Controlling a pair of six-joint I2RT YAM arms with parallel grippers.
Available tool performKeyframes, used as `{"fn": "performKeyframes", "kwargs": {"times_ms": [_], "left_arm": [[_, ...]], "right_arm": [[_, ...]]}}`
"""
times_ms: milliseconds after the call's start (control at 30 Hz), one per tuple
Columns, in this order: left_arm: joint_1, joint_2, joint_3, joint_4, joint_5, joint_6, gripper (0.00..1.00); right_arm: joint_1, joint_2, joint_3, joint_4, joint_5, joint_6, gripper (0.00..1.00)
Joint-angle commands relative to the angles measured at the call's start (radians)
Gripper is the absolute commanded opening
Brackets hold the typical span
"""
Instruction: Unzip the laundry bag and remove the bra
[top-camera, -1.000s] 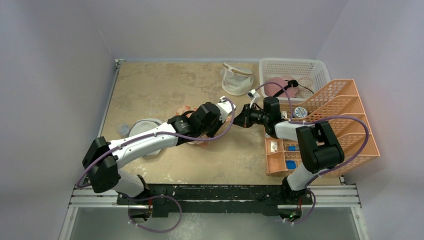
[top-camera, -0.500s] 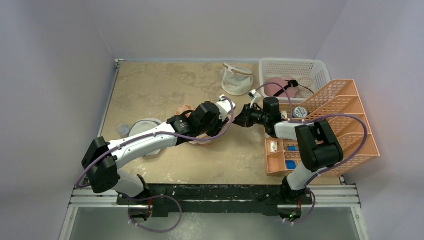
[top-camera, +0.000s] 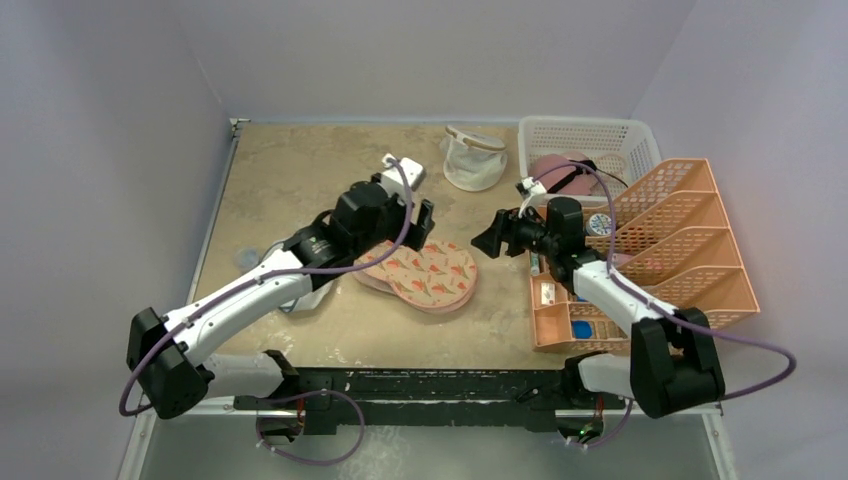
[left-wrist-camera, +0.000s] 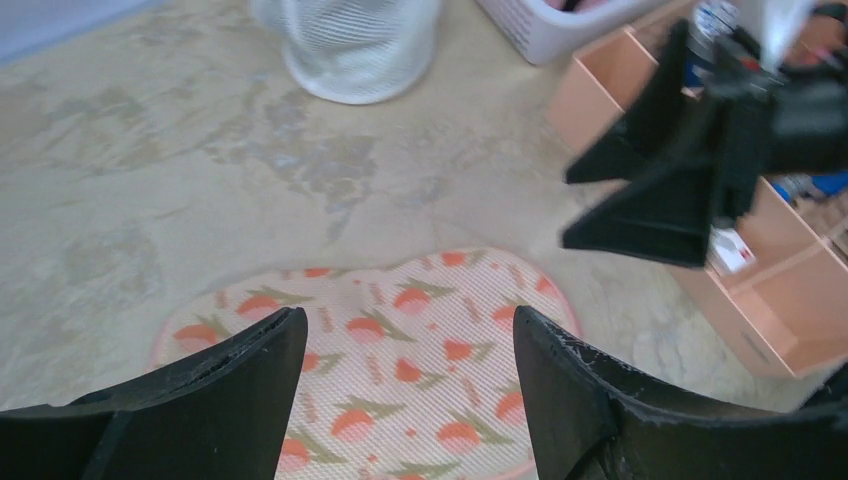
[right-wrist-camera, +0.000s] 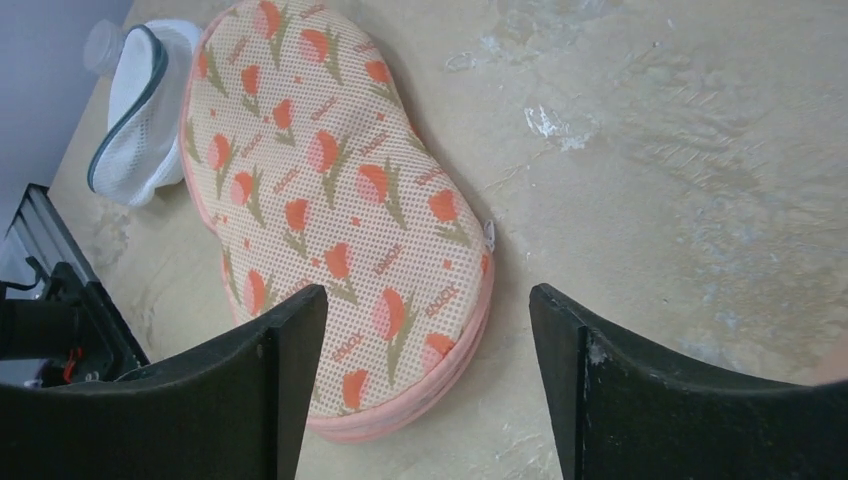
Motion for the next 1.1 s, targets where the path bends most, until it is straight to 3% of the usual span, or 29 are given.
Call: {"fn": "performKeyframes", "kwargs": {"times_ms": [0,100,300,600,867,1067], "left_arm": [[0.100,-0.071,-0.028,0.111,-0.066,-0.101,0.76],[0.141,-0.105,-0.043,0.118,-0.168,-0.138,0.78],[0.202,-0.182,-0.076,0.114,-0.439,-0.210,0.83],[0.305,-0.363,-0.156,0.148,-0.692,-0.261,0.84],[0.307,-0.445,-0.202,0.183,-0.762,-0.232,0.84],[0.307,-0.421,-0.193,0.175,-0.738,-0.235,0.84]], "right_arm": [[0.015,-0.087,0.049,-0.128,0.084,-0.052,0.79],[0.080,-0.090,0.085,-0.163,0.139,-0.079,0.82],[0.334,-0.007,0.185,-0.217,0.296,-0.107,0.86],[0.713,0.172,0.384,-0.408,0.686,-0.141,0.89],[0.921,0.396,0.604,-0.647,1.015,-0.139,0.90],[0.960,0.495,0.672,-0.708,1.077,-0.137,0.85]]}}
